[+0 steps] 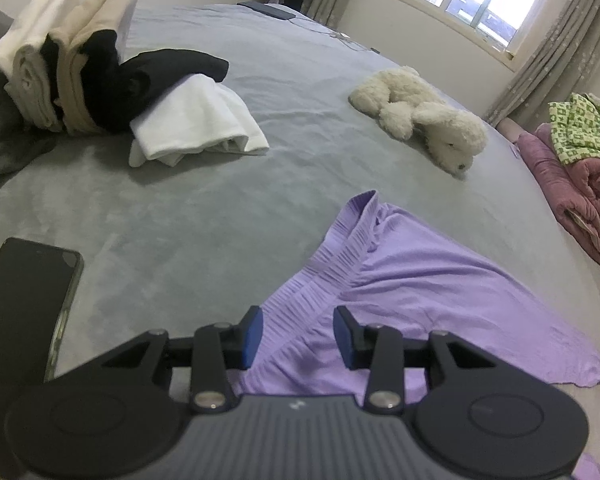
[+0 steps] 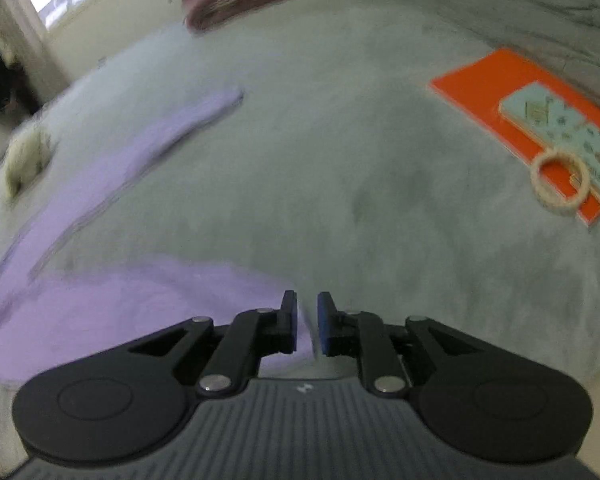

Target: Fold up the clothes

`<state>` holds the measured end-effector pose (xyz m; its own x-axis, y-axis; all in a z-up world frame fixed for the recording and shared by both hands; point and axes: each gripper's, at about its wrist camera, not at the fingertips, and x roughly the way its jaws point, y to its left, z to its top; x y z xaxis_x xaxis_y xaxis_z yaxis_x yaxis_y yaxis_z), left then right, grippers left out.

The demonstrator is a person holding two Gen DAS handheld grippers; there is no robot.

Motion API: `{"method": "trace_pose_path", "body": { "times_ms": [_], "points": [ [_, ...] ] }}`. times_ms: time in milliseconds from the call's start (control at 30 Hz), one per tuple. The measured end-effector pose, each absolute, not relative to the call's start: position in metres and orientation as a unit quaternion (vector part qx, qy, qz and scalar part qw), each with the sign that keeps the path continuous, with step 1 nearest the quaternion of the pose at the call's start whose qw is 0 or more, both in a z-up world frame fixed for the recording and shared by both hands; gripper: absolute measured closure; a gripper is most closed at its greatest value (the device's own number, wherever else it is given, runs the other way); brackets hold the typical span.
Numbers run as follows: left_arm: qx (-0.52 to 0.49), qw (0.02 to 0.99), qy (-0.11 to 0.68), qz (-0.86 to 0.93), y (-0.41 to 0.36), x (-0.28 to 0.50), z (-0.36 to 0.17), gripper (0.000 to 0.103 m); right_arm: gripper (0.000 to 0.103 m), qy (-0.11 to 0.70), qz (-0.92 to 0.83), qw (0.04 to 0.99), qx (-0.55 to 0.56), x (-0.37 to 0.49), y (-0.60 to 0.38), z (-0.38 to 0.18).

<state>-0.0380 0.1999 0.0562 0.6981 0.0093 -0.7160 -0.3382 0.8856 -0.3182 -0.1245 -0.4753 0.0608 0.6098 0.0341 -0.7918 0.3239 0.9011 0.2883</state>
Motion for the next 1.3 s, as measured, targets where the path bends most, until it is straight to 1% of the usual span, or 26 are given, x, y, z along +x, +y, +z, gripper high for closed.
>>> {"method": "trace_pose_path", "body": {
  "times_ms": [67, 233, 300, 333, 433, 533, 600, 633, 667, 767, 800, 833, 900, 967, 1000, 1033, 1067, 1167, 1300],
  "points": [
    [-0.220, 0.895, 0.376, 0.099, 0.200, -0.038, 0.056, 0.063, 0.086, 0.423, -0.067, 0.878, 0.214, -0.111, -0.480, 0.060],
    [-0.216, 0.896, 0.375, 0.099, 0.199, -0.037, 0.057, 0.063, 0.086, 0.469, -0.015, 0.873, 0.129, -0.092, -0.452, 0.036],
    [-0.216, 0.896, 0.375, 0.097, 0.199, -0.037, 0.057, 0.063, 0.088, 0.461, -0.019, 0.883, 0.091, -0.094, -0.440, 0.036],
    [-0.216, 0.896, 0.375, 0.097, 0.199, -0.037, 0.057, 0.063, 0.094, 0.455, -0.024, 0.888, 0.067, -0.096, -0.434, 0.037],
    [-0.217, 0.896, 0.375, 0.097, 0.199, -0.037, 0.057, 0.063, 0.094, 0.431, -0.007, 0.902, -0.019, -0.105, -0.414, 0.041],
    [-0.215, 0.897, 0.375, 0.094, 0.197, -0.036, 0.058, 0.063, 0.094, 0.424, 0.067, 0.901, -0.064, -0.116, -0.392, 0.050],
    [-0.214, 0.896, 0.377, 0.093, 0.197, -0.036, 0.057, 0.063, 0.094, 0.437, 0.086, 0.891, -0.086, -0.117, -0.387, 0.050],
    [-0.214, 0.896, 0.378, 0.092, 0.197, -0.036, 0.056, 0.063, 0.093, 0.433, 0.079, 0.893, -0.095, -0.115, -0.387, 0.050],
    [-0.215, 0.896, 0.378, 0.093, 0.197, -0.036, 0.056, 0.063, 0.089, 0.425, 0.058, 0.899, -0.091, -0.112, -0.394, 0.051],
    [-0.216, 0.894, 0.379, 0.098, 0.199, -0.037, 0.055, 0.063, 0.086, 0.420, 0.002, 0.907, -0.014, -0.096, -0.425, 0.047],
    [-0.217, 0.894, 0.379, 0.099, 0.200, -0.037, 0.055, 0.063, 0.078, 0.428, -0.011, 0.904, 0.009, -0.092, -0.435, 0.042],
    [-0.218, 0.894, 0.379, 0.100, 0.201, -0.037, 0.055, 0.063, 0.065, 0.436, -0.019, 0.899, 0.017, -0.089, -0.441, 0.036],
    [-0.220, 0.893, 0.379, 0.100, 0.201, -0.037, 0.055, 0.063, 0.060, 0.443, -0.015, 0.896, 0.002, -0.087, -0.441, 0.025],
    [-0.223, 0.893, 0.378, 0.097, 0.201, -0.036, 0.056, 0.062, 0.060, 0.442, -0.014, 0.897, -0.019, -0.087, -0.437, 0.020],
    [-0.222, 0.894, 0.377, 0.095, 0.200, -0.036, 0.056, 0.061, 0.063, 0.438, -0.014, 0.898, -0.033, -0.088, -0.433, 0.020],
    [-0.221, 0.894, 0.377, 0.094, 0.200, -0.036, 0.056, 0.061, 0.087, 0.434, -0.015, 0.900, -0.047, -0.089, -0.429, 0.020],
    [-0.220, 0.895, 0.377, 0.092, 0.198, -0.035, 0.057, 0.061, 0.100, 0.429, -0.015, 0.901, -0.061, -0.089, -0.426, 0.021],
    [-0.219, 0.895, 0.379, 0.091, 0.196, -0.034, 0.056, 0.061, 0.100, 0.416, -0.016, 0.904, -0.102, -0.092, -0.414, 0.022],
    [-0.219, 0.894, 0.380, 0.093, 0.196, -0.035, 0.055, 0.061, 0.100, 0.380, 0.023, 0.896, -0.228, -0.113, -0.374, 0.024]
  ]
}}
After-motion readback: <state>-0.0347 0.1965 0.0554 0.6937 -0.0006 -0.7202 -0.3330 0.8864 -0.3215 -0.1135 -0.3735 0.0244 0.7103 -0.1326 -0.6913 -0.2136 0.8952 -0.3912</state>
